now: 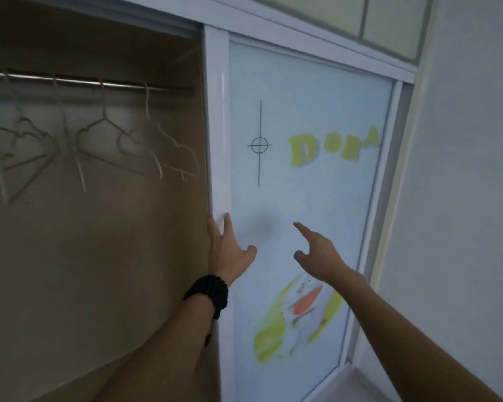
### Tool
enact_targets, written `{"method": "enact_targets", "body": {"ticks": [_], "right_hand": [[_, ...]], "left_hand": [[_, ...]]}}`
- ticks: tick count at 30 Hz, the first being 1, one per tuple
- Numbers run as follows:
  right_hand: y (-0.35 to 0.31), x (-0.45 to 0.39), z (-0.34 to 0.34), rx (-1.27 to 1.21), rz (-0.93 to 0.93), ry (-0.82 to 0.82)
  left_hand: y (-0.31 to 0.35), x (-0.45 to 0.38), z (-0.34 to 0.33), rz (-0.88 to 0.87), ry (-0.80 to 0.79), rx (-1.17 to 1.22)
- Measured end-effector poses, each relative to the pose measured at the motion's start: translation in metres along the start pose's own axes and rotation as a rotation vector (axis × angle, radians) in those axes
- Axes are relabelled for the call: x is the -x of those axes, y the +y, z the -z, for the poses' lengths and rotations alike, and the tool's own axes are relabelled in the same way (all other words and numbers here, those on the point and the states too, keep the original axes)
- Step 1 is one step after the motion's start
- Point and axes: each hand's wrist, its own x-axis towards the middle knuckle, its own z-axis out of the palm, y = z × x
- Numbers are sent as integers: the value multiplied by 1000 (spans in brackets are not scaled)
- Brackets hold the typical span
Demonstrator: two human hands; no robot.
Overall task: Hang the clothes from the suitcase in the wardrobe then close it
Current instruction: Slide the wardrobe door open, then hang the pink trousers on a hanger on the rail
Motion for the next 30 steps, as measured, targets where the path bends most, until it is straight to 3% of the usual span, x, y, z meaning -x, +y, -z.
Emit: {"method": "enact_targets", "body": {"ticks": [8,12,18,22,26,30], "right_hand": [[26,-21,12,-33,19,0],[57,-22,24,-45,-7,23],[47,-22,9,-91,75,-8],[-10,-22,-34,-169,249,-75],[-109,21,-106,-225,465,-307],[-229,97,-171,-337,696,-504]], "left_hand": [[13,-26,-20,-45,-145,46],[17,-32,-35,-52,-143,9],[22,-33,-3,-8,-350,-15],[-3,10,63,47,-292,-36],[-80,113,170,236,-173,-265],[-123,244,278,413,74,-416]]}}
